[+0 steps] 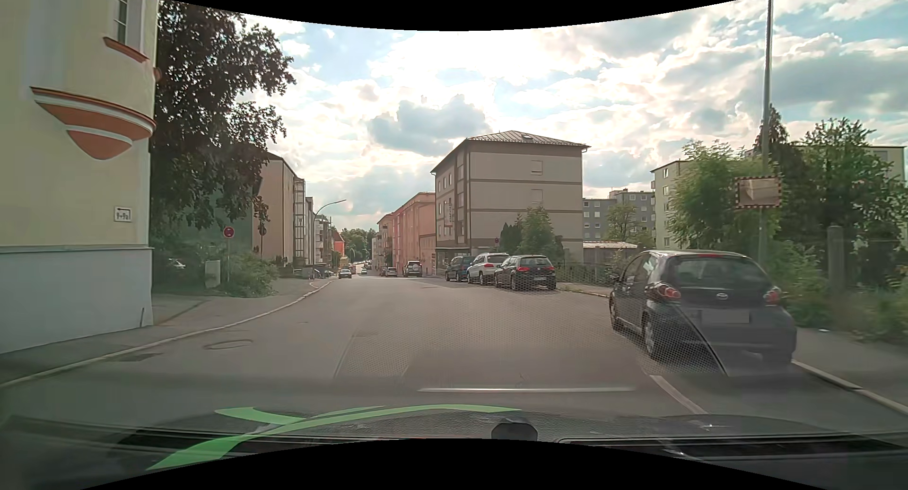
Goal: Follow the waypoints while adhering to traffic rules and regulations
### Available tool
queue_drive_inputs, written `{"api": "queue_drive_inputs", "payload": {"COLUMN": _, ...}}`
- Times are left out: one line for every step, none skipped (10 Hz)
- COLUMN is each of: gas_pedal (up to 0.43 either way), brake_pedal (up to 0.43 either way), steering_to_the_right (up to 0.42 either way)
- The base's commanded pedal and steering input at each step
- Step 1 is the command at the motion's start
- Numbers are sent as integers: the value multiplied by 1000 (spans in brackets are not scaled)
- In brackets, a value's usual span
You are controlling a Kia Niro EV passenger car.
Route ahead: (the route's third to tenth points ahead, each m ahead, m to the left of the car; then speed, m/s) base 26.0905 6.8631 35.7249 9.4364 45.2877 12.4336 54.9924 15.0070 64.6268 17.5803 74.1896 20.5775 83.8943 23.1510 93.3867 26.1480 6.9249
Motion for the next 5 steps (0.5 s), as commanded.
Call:
{"api": "queue_drive_inputs", "payload": {"gas_pedal": 8, "brake_pedal": 0, "steering_to_the_right": -51}}
{"api": "queue_drive_inputs", "payload": {"gas_pedal": 8, "brake_pedal": 0, "steering_to_the_right": -51}}
{"api": "queue_drive_inputs", "payload": {"gas_pedal": 20, "brake_pedal": 0, "steering_to_the_right": -51}}
{"api": "queue_drive_inputs", "payload": {"gas_pedal": 39, "brake_pedal": 0, "steering_to_the_right": -51}}
{"api": "queue_drive_inputs", "payload": {"gas_pedal": 39, "brake_pedal": 0, "steering_to_the_right": -51}}
